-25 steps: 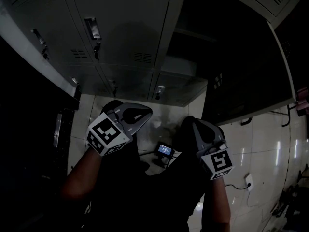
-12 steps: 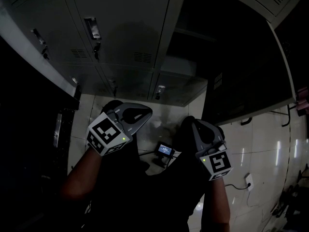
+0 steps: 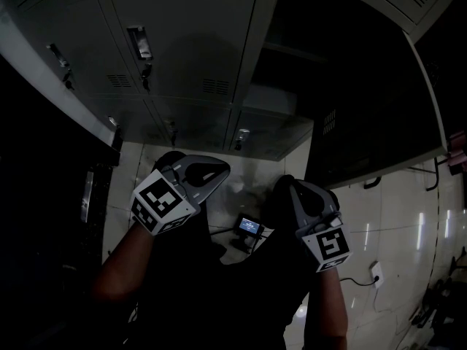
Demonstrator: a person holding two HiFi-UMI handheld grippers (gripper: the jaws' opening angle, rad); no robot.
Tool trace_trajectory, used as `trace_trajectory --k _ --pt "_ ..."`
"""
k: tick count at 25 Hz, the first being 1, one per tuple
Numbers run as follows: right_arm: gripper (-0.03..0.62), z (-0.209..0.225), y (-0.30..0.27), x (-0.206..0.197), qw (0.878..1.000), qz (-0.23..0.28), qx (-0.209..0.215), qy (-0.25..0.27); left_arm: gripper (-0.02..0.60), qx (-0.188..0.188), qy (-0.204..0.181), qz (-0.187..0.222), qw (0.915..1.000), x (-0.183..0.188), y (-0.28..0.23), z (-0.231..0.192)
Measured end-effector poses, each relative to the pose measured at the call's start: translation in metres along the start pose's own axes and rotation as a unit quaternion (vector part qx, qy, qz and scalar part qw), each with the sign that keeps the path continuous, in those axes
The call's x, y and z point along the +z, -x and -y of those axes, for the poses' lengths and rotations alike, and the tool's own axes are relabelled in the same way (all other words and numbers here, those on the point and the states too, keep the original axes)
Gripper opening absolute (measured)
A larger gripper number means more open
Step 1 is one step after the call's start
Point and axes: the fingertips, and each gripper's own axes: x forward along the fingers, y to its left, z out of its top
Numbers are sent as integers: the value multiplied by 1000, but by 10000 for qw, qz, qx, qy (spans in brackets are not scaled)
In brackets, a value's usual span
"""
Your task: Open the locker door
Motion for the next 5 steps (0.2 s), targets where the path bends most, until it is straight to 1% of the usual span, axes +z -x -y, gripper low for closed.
trace_trajectory --k 5 --pt "0 0 0 0 10000 -10 -17 -15 12 -8 -10 7 10000 1 0 0"
